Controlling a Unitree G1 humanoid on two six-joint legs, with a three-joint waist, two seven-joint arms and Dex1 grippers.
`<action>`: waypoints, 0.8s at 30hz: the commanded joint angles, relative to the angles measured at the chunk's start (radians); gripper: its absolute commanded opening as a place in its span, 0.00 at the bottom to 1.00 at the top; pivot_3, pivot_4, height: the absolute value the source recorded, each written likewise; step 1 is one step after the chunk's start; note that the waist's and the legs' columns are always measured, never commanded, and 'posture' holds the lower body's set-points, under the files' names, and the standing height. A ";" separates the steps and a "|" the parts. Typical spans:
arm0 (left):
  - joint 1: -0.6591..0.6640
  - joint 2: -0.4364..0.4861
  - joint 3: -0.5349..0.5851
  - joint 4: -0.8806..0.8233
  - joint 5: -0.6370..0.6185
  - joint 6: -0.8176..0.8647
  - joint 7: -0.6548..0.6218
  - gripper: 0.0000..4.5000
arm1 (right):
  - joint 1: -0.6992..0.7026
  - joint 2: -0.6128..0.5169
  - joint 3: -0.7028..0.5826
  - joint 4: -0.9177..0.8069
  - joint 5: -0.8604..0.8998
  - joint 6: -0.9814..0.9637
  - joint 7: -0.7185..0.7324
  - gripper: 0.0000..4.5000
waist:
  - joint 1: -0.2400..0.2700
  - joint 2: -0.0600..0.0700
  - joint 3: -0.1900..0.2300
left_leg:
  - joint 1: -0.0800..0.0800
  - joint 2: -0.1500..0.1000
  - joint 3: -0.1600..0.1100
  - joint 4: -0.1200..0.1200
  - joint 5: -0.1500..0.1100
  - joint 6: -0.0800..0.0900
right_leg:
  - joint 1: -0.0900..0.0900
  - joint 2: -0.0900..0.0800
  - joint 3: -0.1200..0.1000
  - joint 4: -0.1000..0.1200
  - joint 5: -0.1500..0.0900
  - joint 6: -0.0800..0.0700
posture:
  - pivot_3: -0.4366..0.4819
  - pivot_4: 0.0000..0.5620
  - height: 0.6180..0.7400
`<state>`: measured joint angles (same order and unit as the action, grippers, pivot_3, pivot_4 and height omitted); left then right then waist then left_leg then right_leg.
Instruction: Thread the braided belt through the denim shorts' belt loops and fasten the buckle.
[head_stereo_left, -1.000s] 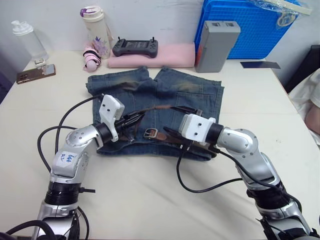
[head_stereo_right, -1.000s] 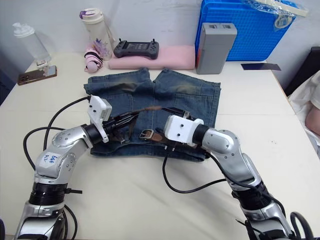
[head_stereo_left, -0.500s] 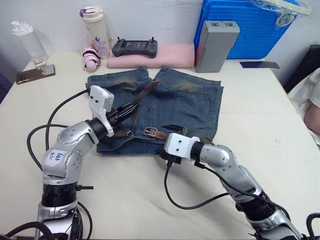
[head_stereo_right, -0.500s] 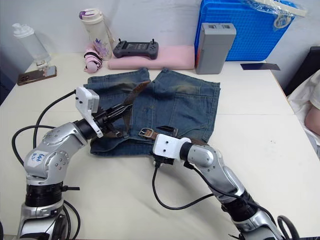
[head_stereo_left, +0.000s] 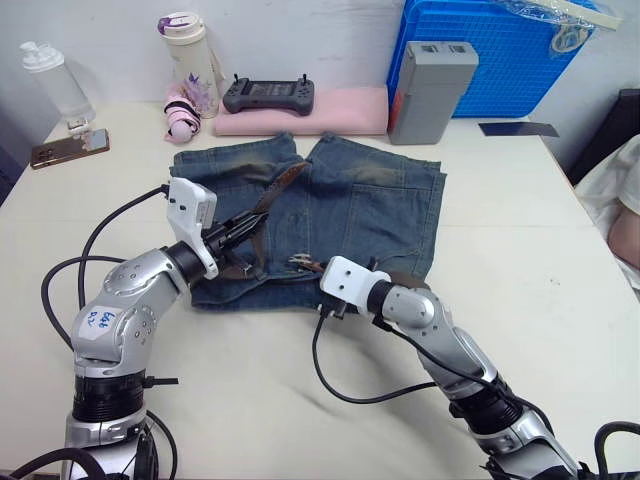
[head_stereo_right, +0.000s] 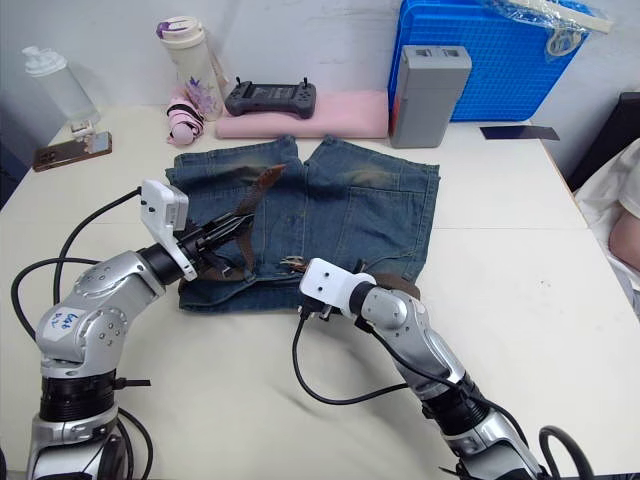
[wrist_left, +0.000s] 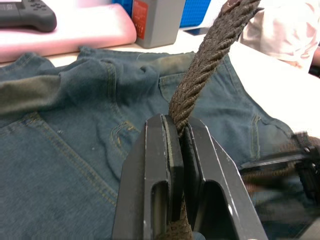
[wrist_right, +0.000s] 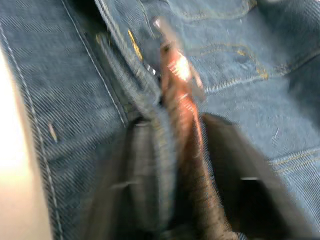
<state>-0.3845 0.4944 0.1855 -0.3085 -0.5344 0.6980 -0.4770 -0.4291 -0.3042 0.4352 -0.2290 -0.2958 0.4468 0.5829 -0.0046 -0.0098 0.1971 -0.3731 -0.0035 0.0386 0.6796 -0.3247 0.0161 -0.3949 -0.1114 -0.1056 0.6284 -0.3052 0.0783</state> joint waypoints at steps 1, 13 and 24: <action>0.041 0.051 -0.036 -0.044 0.055 -0.029 -0.021 0.00 | -0.004 0.017 -0.011 -0.056 0.000 0.051 -0.007 0.00 | 0.000 0.000 0.000 | 0.000 0.000 0.000 0.000 0.000 0.000 | 0.000 0.000 0.000 0.000 0.000 0.000 | 0.48 0.27 0.77; 0.206 0.061 -0.102 -0.108 0.137 0.138 0.090 0.00 | -0.059 0.094 -0.079 -0.115 0.012 0.202 -0.087 0.00 | 0.002 0.000 0.000 | 0.000 0.000 0.000 -0.001 0.000 0.000 | -0.001 -0.001 0.001 0.000 0.000 0.000 | 0.48 0.27 0.77; 0.202 0.015 -0.135 -0.120 0.142 0.296 0.166 0.00 | -0.071 0.102 -0.079 -0.141 0.030 0.233 -0.100 0.00 | 0.002 0.000 0.000 | 0.000 0.000 0.000 -0.001 0.000 0.000 | -0.001 -0.001 0.001 0.000 0.000 0.000 | 0.48 0.27 0.77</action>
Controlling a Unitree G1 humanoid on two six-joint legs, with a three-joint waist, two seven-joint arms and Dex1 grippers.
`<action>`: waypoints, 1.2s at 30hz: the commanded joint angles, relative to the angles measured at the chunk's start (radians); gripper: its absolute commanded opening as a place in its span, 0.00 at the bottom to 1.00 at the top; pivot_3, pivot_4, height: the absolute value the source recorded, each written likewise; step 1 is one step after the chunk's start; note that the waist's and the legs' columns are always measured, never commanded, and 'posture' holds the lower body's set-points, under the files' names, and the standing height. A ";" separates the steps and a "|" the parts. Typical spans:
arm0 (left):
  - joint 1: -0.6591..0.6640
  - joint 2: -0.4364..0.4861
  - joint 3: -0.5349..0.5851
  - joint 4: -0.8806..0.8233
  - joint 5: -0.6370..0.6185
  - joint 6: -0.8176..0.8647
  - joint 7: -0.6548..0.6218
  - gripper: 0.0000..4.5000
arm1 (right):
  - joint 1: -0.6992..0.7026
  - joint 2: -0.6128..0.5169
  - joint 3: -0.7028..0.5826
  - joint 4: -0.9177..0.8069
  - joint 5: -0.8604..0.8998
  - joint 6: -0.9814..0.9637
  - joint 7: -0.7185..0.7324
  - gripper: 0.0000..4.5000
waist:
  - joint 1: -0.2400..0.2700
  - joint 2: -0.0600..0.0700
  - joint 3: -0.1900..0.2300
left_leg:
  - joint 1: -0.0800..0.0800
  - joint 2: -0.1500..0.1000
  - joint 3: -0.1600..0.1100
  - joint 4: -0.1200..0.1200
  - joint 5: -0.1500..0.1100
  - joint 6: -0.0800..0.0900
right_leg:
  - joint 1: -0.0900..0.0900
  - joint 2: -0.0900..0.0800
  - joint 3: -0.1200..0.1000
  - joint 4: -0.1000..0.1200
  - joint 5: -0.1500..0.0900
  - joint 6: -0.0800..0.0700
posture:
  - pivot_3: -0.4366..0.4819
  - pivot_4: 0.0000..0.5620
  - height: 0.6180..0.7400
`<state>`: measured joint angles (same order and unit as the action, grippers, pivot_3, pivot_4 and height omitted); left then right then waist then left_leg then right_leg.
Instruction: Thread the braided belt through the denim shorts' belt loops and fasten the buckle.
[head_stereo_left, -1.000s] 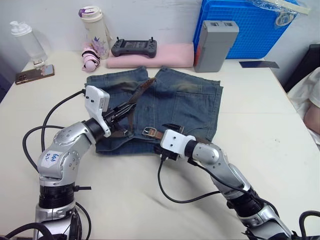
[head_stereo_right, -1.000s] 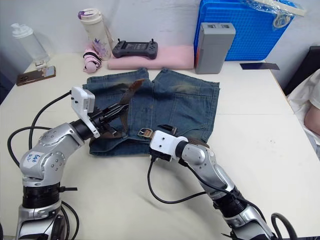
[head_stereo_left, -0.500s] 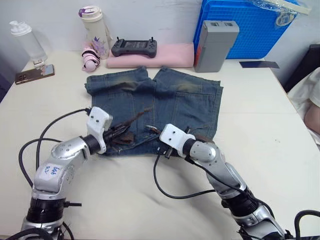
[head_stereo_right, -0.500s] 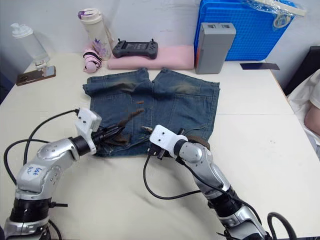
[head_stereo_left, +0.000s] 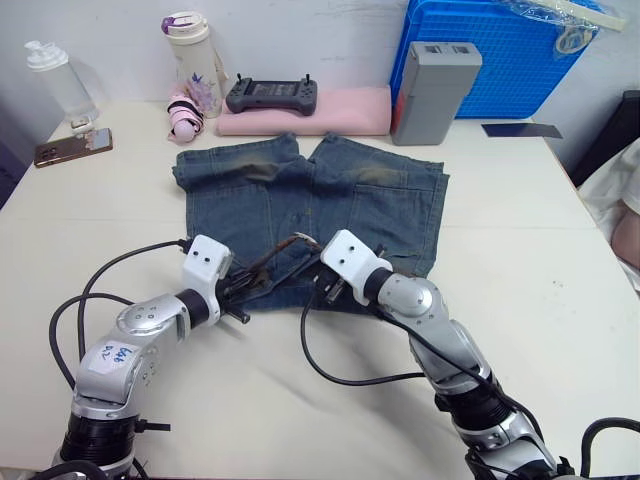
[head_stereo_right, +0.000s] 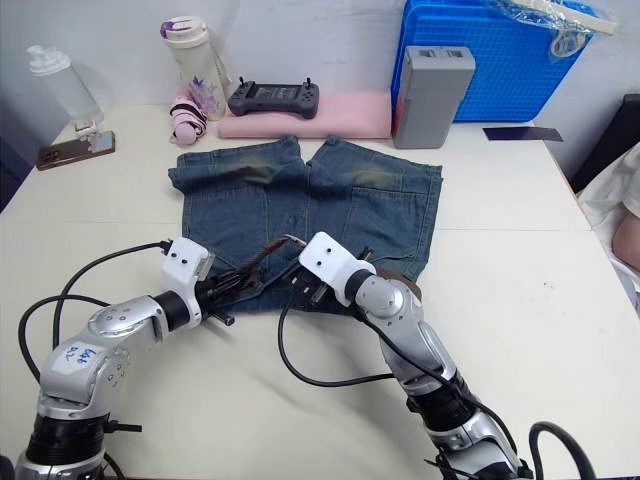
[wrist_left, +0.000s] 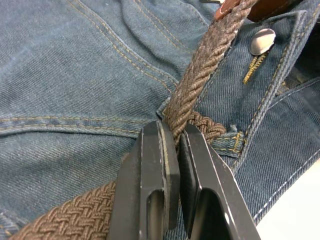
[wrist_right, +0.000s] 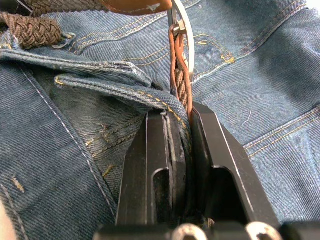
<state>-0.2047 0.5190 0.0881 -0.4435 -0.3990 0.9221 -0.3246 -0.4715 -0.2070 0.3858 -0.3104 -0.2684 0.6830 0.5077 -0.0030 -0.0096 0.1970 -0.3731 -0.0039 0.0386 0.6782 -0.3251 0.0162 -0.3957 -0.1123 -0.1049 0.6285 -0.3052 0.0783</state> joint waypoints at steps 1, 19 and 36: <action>0.019 -0.016 -0.038 0.014 0.004 0.084 0.018 0.00 | -0.030 0.005 -0.029 -0.060 0.004 -0.002 -0.026 0.00 | 0.000 0.000 0.000 | 0.000 0.000 0.000 0.000 0.000 0.000 | 0.000 0.000 0.000 0.000 0.000 0.000 | 0.48 0.27 0.77; -0.033 -0.114 -0.033 0.053 0.003 0.280 0.100 0.00 | -0.033 0.003 -0.014 -0.080 0.014 0.005 -0.035 0.00 | 0.003 0.002 -0.001 | 0.002 -0.001 0.000 0.000 0.000 0.000 | 0.001 0.000 0.000 0.000 0.000 0.000 | 0.48 0.27 0.77; -0.145 -0.192 -0.150 0.068 0.028 0.268 0.084 0.00 | -0.038 -0.048 0.081 -0.083 0.007 0.042 0.024 0.00 | 0.019 0.003 -0.002 | 0.002 -0.001 0.000 0.000 0.000 0.000 | 0.002 -0.001 0.000 -0.001 0.000 0.000 | 0.48 0.27 0.77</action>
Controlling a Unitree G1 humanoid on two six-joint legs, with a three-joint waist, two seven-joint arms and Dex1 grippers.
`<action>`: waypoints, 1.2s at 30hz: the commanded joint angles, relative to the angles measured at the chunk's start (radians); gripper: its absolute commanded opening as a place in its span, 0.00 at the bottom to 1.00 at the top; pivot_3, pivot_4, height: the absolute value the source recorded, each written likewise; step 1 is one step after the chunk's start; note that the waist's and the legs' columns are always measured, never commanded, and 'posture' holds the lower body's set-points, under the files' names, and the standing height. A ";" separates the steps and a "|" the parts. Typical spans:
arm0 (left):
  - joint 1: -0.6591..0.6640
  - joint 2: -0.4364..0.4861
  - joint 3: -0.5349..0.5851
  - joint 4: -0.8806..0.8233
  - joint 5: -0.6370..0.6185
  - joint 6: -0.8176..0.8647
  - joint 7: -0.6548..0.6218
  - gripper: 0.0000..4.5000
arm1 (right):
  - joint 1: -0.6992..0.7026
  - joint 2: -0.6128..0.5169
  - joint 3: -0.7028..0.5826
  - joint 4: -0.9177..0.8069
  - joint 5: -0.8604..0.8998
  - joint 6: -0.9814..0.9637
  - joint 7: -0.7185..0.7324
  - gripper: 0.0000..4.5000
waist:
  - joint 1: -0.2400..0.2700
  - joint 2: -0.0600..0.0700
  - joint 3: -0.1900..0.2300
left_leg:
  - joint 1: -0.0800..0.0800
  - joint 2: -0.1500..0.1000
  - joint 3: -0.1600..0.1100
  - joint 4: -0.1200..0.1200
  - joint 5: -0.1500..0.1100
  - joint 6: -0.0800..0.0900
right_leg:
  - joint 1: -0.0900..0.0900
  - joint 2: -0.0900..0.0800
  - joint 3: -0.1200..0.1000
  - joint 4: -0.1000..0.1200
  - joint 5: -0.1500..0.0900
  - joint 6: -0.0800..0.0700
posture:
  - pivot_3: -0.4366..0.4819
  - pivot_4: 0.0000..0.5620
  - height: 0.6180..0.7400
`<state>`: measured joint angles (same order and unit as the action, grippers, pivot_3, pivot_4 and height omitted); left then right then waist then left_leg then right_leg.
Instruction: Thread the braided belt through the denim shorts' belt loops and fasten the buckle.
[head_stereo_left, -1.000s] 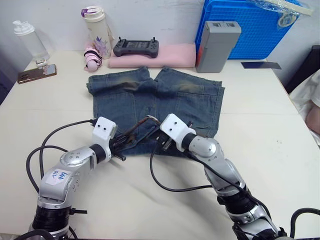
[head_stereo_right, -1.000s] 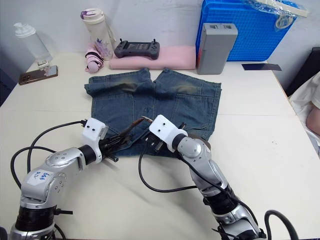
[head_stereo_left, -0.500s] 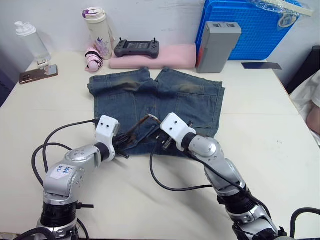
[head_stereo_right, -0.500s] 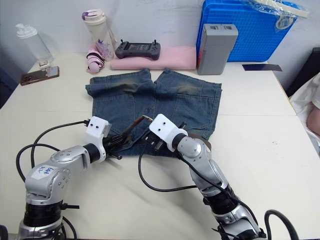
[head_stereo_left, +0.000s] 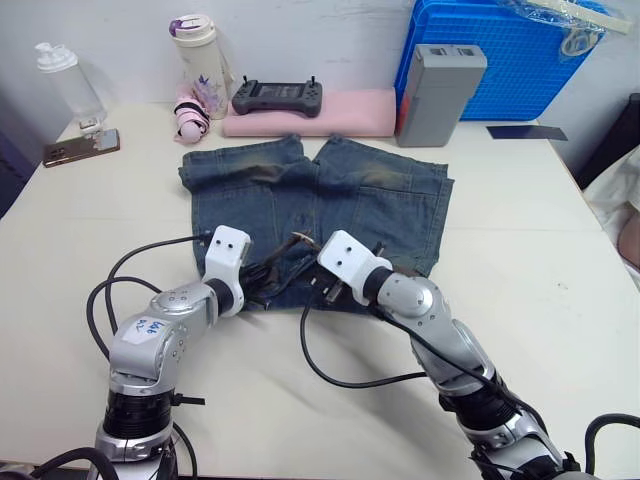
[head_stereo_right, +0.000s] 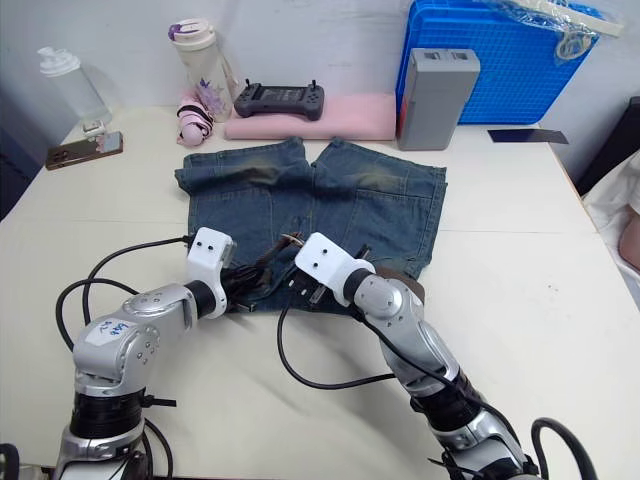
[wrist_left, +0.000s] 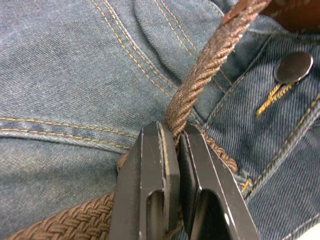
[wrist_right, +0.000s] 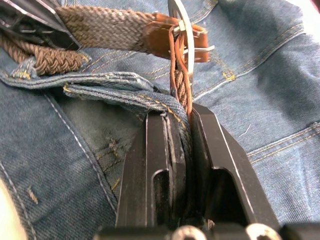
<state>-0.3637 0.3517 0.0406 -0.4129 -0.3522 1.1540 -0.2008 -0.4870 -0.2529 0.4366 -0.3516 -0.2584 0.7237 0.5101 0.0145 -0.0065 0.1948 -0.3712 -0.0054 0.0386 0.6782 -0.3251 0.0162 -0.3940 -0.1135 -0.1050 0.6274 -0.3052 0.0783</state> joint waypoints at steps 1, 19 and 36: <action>0.009 -0.026 -0.111 0.033 -0.020 0.030 -0.047 0.00 | -0.025 -0.007 0.037 -0.037 -0.003 0.004 0.027 0.00 | 0.003 0.000 0.000 | 0.000 0.000 0.000 0.000 0.000 0.000 | 0.000 0.000 0.000 0.000 0.000 0.000 | 0.48 0.27 0.77; -0.054 0.092 -0.294 0.105 0.102 -0.185 -0.183 0.00 | -0.053 -0.225 -0.021 -0.116 0.121 -0.115 0.289 0.75 | 0.012 0.000 0.000 | -0.001 0.000 0.000 -0.004 0.000 0.000 | 0.000 0.000 -0.001 -0.003 0.000 0.000 | 0.48 0.27 0.77; -0.052 0.094 -0.333 0.115 0.213 -0.276 -0.208 0.00 | -0.205 -0.282 0.037 0.259 -0.134 -0.656 0.164 0.75 | 0.012 0.000 0.000 | -0.001 0.000 0.000 -0.003 0.001 0.001 | 0.001 0.000 -0.002 -0.004 0.000 0.001 | 0.48 0.27 0.77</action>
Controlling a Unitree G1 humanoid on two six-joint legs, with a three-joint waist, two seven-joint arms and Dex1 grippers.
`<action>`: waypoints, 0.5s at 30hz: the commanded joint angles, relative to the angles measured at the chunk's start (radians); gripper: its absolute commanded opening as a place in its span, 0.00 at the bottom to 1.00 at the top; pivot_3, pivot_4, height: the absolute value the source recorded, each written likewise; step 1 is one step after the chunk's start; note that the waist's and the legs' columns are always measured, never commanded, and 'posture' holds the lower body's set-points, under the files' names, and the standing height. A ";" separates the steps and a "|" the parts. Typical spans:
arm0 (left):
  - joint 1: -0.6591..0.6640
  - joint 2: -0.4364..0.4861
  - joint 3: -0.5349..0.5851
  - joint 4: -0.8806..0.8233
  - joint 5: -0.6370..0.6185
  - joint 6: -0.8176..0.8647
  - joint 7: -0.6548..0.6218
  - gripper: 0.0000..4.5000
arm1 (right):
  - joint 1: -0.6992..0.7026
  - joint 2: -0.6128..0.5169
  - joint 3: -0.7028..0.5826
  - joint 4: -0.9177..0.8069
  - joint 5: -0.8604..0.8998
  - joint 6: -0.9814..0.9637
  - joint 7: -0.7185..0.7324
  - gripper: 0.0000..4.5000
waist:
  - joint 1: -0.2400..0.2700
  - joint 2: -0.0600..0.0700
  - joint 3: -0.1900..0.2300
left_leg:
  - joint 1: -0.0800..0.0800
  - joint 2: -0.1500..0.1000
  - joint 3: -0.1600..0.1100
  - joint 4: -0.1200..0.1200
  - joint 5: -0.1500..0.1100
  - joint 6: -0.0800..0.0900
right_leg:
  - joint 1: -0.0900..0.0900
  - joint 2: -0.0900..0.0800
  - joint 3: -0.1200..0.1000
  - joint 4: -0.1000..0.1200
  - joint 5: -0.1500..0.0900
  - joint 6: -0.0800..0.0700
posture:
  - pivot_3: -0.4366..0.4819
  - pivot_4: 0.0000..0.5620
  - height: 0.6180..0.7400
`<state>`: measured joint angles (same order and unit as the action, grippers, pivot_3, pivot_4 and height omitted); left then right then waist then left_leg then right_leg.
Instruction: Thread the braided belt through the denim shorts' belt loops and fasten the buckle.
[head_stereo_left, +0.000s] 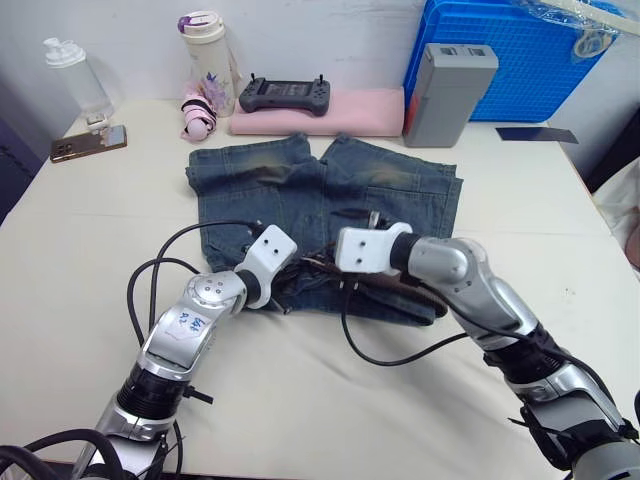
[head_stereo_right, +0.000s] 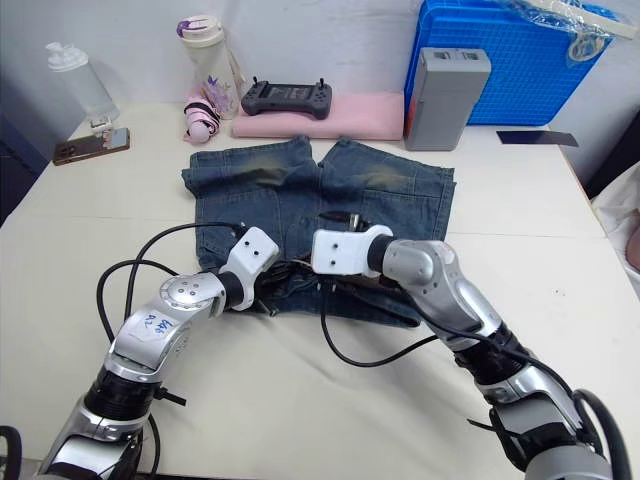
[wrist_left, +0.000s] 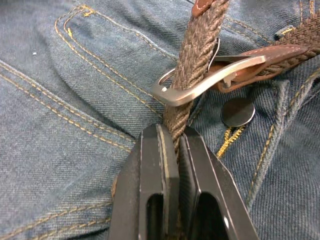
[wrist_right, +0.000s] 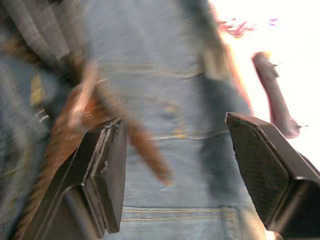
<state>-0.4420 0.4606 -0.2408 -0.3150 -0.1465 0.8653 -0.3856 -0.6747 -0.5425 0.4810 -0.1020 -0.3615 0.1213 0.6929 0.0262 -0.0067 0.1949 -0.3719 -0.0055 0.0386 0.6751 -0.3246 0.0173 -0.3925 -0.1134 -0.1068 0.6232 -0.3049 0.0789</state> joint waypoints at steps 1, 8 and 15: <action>0.027 -0.016 -0.050 0.017 0.009 0.012 -0.024 0.00 | -0.017 0.011 -0.008 0.020 -0.038 -0.062 -0.019 0.75 | 0.000 0.000 0.000 | 0.000 0.000 0.000 0.000 0.000 0.000 | 0.000 0.000 0.000 0.000 0.000 0.000 | 0.48 0.27 0.77; 0.038 -0.018 -0.045 0.010 0.028 0.010 -0.027 0.00 | -0.001 0.033 -0.028 0.045 -0.061 -0.054 -0.017 0.25 | -0.002 0.000 0.000 | 0.000 0.000 0.000 0.002 0.000 0.000 | 0.001 0.000 0.000 0.000 0.000 0.000 | 0.48 0.27 0.77; 0.045 -0.021 -0.030 0.004 0.030 0.000 -0.032 0.00 | 0.018 0.038 -0.044 0.032 -0.063 -0.027 -0.009 0.01 | -0.003 0.000 0.000 | 0.000 0.000 -0.001 0.002 0.000 0.000 | 0.001 0.000 0.000 0.002 0.000 0.000 | 0.48 0.27 0.77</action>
<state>-0.4318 0.4472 -0.2404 -0.3184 -0.1088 0.8567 -0.3868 -0.6571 -0.5062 0.4721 -0.0378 -0.4206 0.0863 0.6865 0.0236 -0.0066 0.1949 -0.3717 -0.0053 0.0380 0.6776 -0.3246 0.0173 -0.3919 -0.1134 -0.1067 0.6248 -0.3049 0.0790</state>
